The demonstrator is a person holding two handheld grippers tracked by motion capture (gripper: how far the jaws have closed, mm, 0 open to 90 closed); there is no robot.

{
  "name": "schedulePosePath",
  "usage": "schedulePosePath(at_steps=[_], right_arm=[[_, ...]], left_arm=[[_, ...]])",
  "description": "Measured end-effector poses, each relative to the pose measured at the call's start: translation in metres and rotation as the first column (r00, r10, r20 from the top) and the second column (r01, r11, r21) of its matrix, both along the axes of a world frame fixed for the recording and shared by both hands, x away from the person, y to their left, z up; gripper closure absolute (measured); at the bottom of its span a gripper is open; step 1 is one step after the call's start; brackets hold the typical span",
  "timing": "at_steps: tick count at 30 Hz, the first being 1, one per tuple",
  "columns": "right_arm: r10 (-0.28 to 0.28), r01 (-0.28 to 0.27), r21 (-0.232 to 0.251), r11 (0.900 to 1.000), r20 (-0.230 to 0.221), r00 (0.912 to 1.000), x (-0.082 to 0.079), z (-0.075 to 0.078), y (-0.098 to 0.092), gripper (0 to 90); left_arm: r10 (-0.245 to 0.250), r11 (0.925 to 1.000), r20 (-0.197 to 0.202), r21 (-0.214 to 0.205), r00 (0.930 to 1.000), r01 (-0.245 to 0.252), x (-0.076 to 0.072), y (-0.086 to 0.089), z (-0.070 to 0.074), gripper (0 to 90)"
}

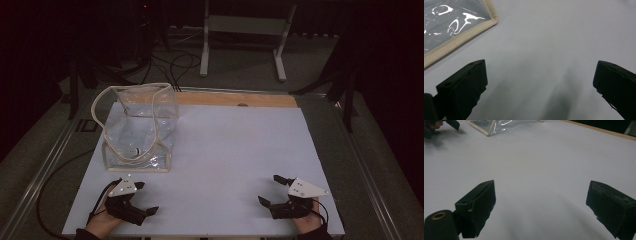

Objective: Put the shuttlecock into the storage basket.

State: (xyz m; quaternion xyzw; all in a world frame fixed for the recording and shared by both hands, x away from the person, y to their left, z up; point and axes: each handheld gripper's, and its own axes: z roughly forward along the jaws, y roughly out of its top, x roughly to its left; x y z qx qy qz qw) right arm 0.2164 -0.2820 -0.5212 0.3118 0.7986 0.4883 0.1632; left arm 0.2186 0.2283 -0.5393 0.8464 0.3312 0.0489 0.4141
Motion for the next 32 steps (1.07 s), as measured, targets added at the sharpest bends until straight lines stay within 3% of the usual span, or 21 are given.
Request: schedulePosePath(at_steps=[4, 8, 12, 16, 32], right_arm=[[0.001, -0.001, -0.004, 1.0, 0.003, 1.0, 0.0004, -0.0004, 0.0001, 8.7], [0.002, -0.002, -0.001, 1.0, -0.002, 1.0, 0.0001, -0.0008, 0.0005, 8.7], [-0.002, 0.002, -0.003, 1.0, -0.002, 1.0, 0.0002, -0.0012, 0.0011, 8.7], [0.002, -0.002, -0.006, 1.0, -0.001, 1.0, -0.0001, -0.0012, 0.002, 8.7], [0.001, -0.001, -0.016, 0.9999, -0.004, 1.0, -0.0001, -0.0011, 0.0022, 8.7]], left_arm=[[0.012, 0.9999, 0.017, 0.008, 0.9998, -0.012, -0.0008, -0.0023, -0.0002, 0.3], [0.031, 0.9994, 0.044, -0.016, 0.9986, -0.03, -0.0025, -0.0011, 0.0027, 0.4], [0.063, 0.9977, 0.082, -0.028, 0.9946, -0.061, -0.0041, -0.0013, 0.0044, 0.4], [0.08, 0.9966, 0.095, -0.024, 0.9922, -0.078, -0.0048, -0.0008, 0.0045, 0.4], [0.058, 0.9977, 0.086, -0.041, 0.9946, -0.054, -0.0055, -0.0013, 0.0021, 0.4]])
